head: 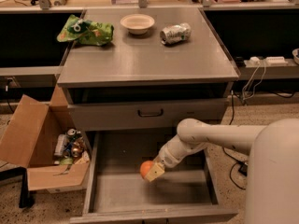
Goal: Place orange into middle drawer
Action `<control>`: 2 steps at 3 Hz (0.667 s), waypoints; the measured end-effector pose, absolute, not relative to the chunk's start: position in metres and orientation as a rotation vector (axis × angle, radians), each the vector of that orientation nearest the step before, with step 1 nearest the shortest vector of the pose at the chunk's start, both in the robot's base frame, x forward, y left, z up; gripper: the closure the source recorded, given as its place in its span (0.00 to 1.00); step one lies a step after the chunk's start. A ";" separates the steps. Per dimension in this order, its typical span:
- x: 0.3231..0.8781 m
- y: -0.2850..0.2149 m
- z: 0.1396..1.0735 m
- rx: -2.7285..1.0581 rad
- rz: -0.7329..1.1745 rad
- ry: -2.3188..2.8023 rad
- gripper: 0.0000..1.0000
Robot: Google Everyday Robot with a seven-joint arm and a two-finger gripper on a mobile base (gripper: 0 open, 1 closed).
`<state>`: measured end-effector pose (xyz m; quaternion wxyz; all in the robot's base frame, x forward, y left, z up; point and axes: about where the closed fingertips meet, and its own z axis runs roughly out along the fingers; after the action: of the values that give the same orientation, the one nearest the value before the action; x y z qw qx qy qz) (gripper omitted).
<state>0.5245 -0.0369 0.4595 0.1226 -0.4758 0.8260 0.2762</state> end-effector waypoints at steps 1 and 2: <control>0.519 -0.038 0.420 -1.366 0.820 2.492 1.00; 0.517 -0.037 0.417 -1.365 0.825 2.499 0.74</control>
Offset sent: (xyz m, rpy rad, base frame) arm -0.0049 -0.0008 -0.0352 -0.0296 0.0561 -0.0194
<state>0.5172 -0.0375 0.4167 0.0885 -0.4587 0.8396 0.2773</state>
